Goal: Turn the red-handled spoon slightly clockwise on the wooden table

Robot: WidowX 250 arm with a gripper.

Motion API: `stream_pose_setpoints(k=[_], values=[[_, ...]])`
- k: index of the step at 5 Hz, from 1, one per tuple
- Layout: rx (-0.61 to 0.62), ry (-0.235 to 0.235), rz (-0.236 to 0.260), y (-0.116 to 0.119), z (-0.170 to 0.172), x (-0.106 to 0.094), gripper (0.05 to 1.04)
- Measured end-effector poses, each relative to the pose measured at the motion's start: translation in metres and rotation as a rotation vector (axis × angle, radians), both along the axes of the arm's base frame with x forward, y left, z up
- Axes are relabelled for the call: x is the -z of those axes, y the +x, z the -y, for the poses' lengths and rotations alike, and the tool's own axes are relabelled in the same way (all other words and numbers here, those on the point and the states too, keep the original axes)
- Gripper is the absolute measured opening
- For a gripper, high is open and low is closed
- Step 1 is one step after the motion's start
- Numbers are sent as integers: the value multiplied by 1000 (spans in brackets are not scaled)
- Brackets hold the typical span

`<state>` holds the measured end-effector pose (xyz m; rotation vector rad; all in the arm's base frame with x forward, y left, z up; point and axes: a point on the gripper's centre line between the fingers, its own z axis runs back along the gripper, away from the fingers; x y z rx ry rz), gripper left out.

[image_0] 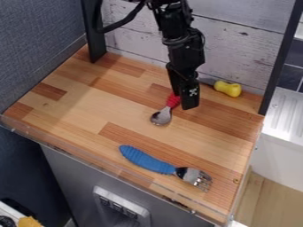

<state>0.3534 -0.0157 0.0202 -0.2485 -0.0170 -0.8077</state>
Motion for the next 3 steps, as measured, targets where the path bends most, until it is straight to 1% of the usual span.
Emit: stream_pose_setpoints(k=[1, 2, 3], values=[[91, 65, -90, -5, 3, 1, 995], [226, 166, -162, -8, 6, 3, 997], [335, 285, -208, -13, 6, 5, 997]])
